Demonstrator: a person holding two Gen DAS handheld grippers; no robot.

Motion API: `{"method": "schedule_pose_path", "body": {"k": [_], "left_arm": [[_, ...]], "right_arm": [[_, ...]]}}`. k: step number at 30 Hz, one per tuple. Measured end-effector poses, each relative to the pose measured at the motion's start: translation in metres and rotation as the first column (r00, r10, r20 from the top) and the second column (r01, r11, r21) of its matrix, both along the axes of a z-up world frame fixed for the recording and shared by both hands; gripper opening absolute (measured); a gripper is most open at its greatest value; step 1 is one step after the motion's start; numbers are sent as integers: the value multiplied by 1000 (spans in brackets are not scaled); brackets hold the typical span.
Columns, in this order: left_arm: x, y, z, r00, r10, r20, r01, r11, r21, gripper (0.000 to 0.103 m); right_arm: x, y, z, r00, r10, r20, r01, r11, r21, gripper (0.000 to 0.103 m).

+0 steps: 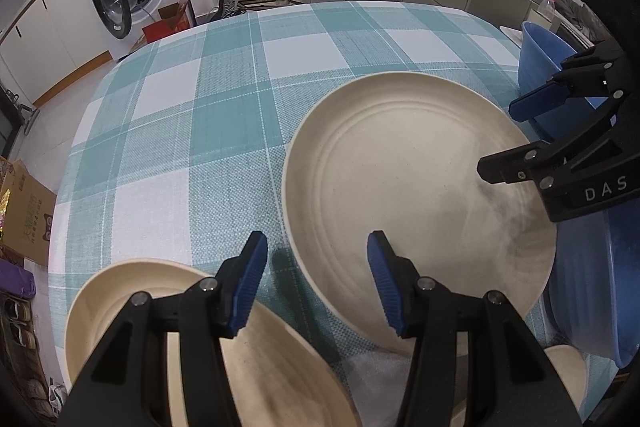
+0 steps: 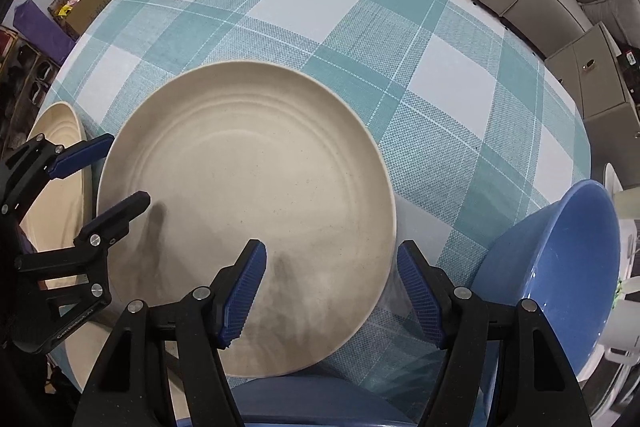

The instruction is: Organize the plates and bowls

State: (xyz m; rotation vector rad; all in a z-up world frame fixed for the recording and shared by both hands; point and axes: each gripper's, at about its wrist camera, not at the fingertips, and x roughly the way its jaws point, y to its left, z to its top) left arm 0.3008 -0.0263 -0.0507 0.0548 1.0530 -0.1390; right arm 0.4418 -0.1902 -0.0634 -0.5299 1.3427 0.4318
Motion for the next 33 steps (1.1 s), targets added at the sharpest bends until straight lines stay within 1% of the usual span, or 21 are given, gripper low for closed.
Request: {"method": "schedule_pose_path", "body": {"k": [3,5,7,9,14,20,22,24,26,28,31,33], "left_arm": [[0,0,0,1000,4,7,-4,1000,0,49],[0,0,0,1000,4,11,-4,1000,1,46],[0,1,-1,1000,1,10,-1,1000,-2,38],[0,1,-4,1000,-3,-1,3,1000,-5,34],[0,5,-3,1000,12,3,-12,1000,-20,33],[-3,9,0,1000,19,5,-19,1000,-17,33],[-4,9,0,1000,16,3,-16,1000,-13,33],[-5,9,0,1000,14,0,-14,1000,-13,33],[-6,8,0,1000,12,-2,-12,1000,-15,33],[-7,9,0,1000,12,-4,-12,1000,-20,33],[-7,8,-1,1000,8,-11,-8,1000,-27,33],[-7,5,-2,1000,0,-19,0,1000,-30,33]], "right_arm": [[3,7,-4,1000,4,7,-4,1000,-15,70],[7,13,-7,1000,11,10,-10,1000,-26,72],[9,14,-7,1000,8,8,-7,1000,-23,72],[11,14,-6,1000,8,5,-8,1000,-17,72],[14,11,-4,1000,7,4,-7,1000,-5,72],[17,18,-2,1000,19,11,-19,1000,18,72],[17,19,-3,1000,24,17,-24,1000,-2,72],[15,20,-5,999,34,26,-33,999,-43,72],[15,16,-7,1000,27,-3,-27,999,-40,72],[13,12,-8,999,31,-8,-32,999,-43,72],[9,9,-12,999,31,-40,-32,999,-35,72],[8,8,-16,998,37,-56,-40,998,-48,72]]}}
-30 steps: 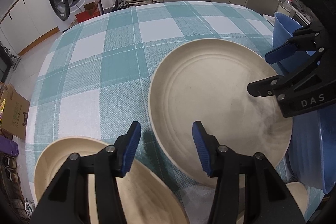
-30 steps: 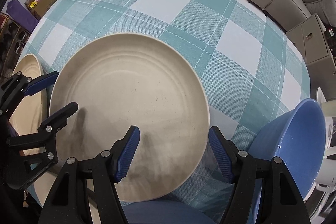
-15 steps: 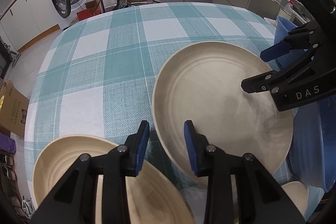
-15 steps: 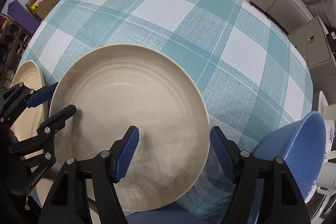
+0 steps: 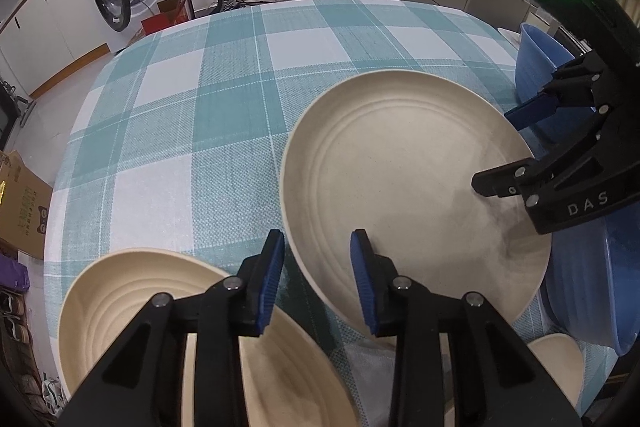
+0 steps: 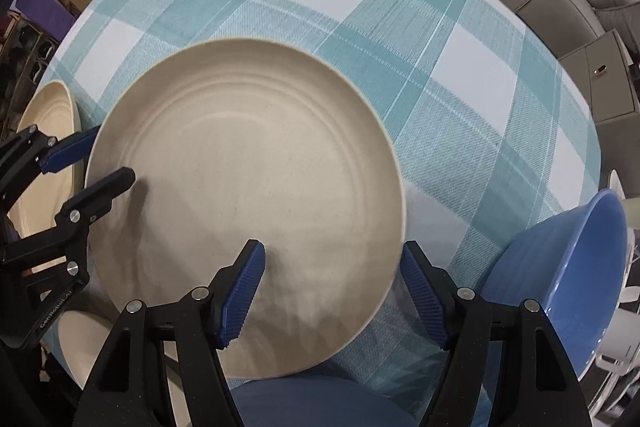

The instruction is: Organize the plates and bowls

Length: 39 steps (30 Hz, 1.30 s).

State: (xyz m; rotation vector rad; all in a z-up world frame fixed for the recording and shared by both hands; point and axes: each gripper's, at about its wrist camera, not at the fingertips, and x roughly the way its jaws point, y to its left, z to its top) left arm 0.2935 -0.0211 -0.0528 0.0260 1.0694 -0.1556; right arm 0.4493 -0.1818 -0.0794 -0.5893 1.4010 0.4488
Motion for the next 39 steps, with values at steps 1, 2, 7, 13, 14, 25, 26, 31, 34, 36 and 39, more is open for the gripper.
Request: {"method": "schedule_pose_path", "body": {"k": [1,2,7,13,14,25,26,31,34,36,39], "left_arm": [[-1,-1,-1,1000,-5,-5,5,1000,-2,33],[-1,-3,-2,1000,-12,-11,12,1000,-6,33],[-1,-7,-2,1000,-3,-4,3,1000,17,33],[-1,-3,-1,1000,20,1,-20,1000,17,33],[-1,-3,-1,1000,24,1,-24,1000,12,33],[-3,10,13,997,74,34,-73,997,-13,33],[-3,11,15,996,77,39,-76,997,-13,33],[-8,15,26,993,90,71,-89,996,-13,33],[-11,19,31,990,104,90,-103,995,-16,33],[-13,21,36,989,111,102,-110,994,-18,33],[-18,26,42,985,119,121,-117,993,-23,33]], "right_arm": [[0,0,-2,1000,0,-8,0,1000,-4,72],[-1,-1,-4,1000,-3,-12,3,1000,-2,72],[0,-4,-5,1000,-24,10,24,1000,15,61],[0,-11,-2,998,-25,61,23,999,29,38],[5,-13,-2,997,-25,68,23,999,30,37],[1,-21,15,992,-18,127,9,997,72,26],[0,-18,16,991,-17,132,7,997,73,26],[-13,-15,29,986,-10,169,-3,997,73,24],[-17,-11,36,982,-12,191,-4,997,83,23],[-18,-9,42,978,-13,210,-6,996,93,22],[-21,-8,52,973,-19,232,-9,993,118,22]]}}
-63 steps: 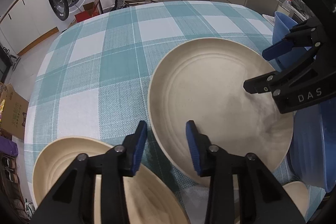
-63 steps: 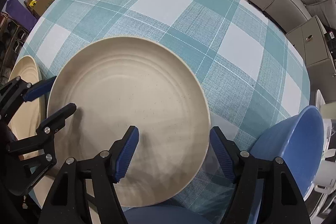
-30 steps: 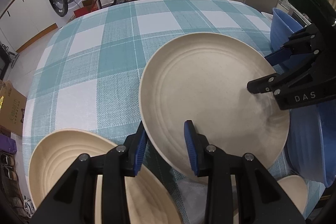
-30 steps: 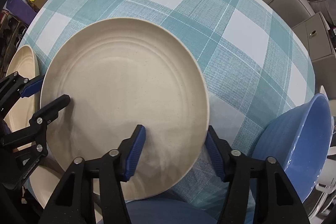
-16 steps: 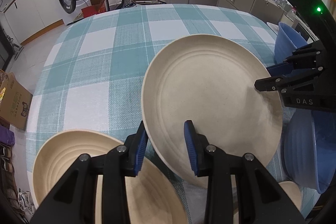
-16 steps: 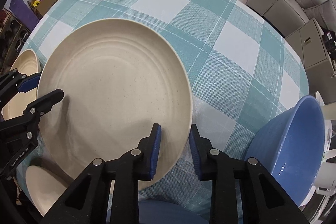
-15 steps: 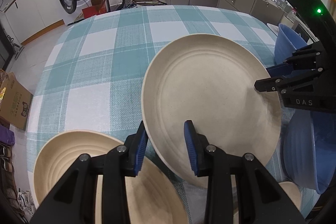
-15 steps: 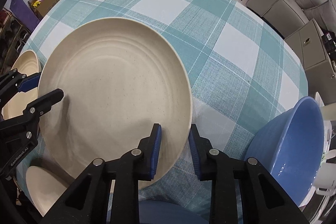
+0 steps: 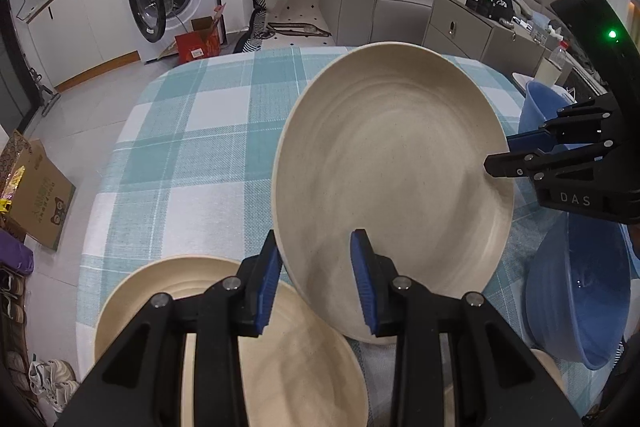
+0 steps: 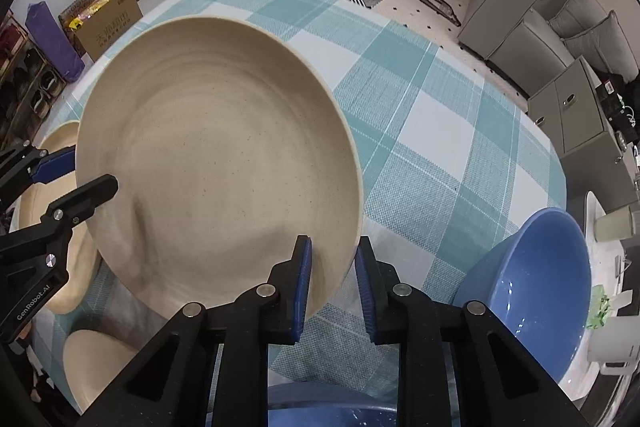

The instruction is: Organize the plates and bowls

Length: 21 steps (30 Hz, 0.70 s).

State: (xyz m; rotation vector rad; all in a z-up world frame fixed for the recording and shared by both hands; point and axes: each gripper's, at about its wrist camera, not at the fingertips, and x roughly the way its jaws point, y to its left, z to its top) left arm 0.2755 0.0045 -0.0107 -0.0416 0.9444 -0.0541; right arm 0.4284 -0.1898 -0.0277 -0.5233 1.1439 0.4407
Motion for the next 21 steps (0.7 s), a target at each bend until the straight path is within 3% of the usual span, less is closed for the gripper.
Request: {"method": "schedule_pose_path", "body": {"k": [21], "left_arm": [[-60,21,53,982,72,178,-73,997,2,33]], "right_arm": [[-69,15,82,985,31,169,-51,992,115,22]]}}
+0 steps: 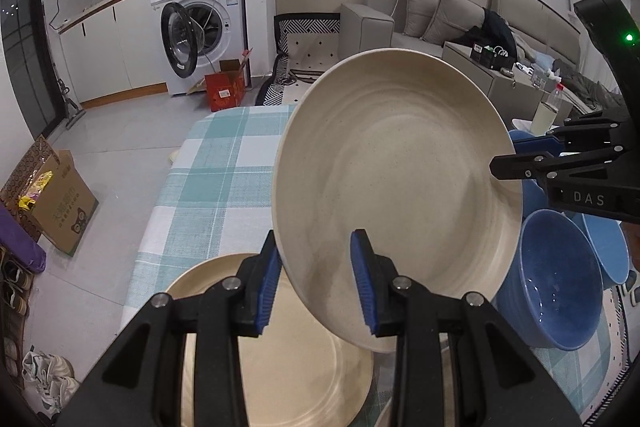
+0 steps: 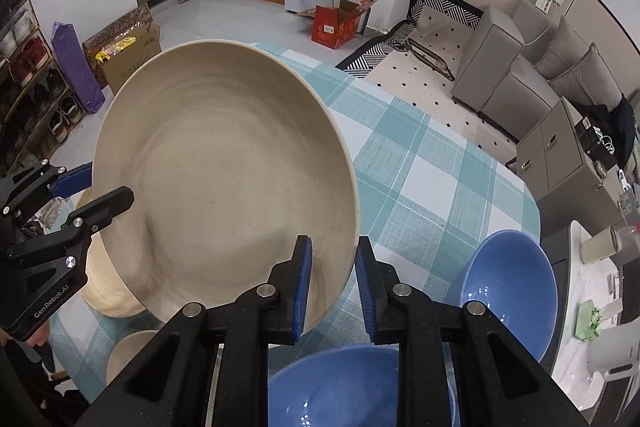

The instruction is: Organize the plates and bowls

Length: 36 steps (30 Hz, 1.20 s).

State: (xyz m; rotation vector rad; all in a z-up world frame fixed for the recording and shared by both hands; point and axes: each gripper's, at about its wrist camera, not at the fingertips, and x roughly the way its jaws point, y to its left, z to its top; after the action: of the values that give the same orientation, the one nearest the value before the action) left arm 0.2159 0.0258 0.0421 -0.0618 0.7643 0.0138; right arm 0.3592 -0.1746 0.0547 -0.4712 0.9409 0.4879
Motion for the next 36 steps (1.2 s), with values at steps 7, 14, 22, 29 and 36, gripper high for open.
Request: {"method": "schedule_pose_path", "body": {"k": [7,14,22,29,36], "left_arm": [[-21,4,11,999,8,47,-8,1000,1,33],[-40,2,14,997,6,77,-7,1000,12,33],[-65,-2,22,994,-2,106,-1,1000,29,33],[-85,-9,21,994,-30,109,26,999,45,33],[-96,-22,12,994,-72,83,66,996,63,33]], "right_arm": [[-25,-3,15,1000,9,29,-10,999,37,22],[-49,-13,20,999,8,51,-11,998,66,22],[-77,-19,20,998,14,60,-18,997,80,22],[-99,-28,22,997,18,74,-25,995,95,22],[-116,-40,16,997,1,75,-9,994,106,22]]}}
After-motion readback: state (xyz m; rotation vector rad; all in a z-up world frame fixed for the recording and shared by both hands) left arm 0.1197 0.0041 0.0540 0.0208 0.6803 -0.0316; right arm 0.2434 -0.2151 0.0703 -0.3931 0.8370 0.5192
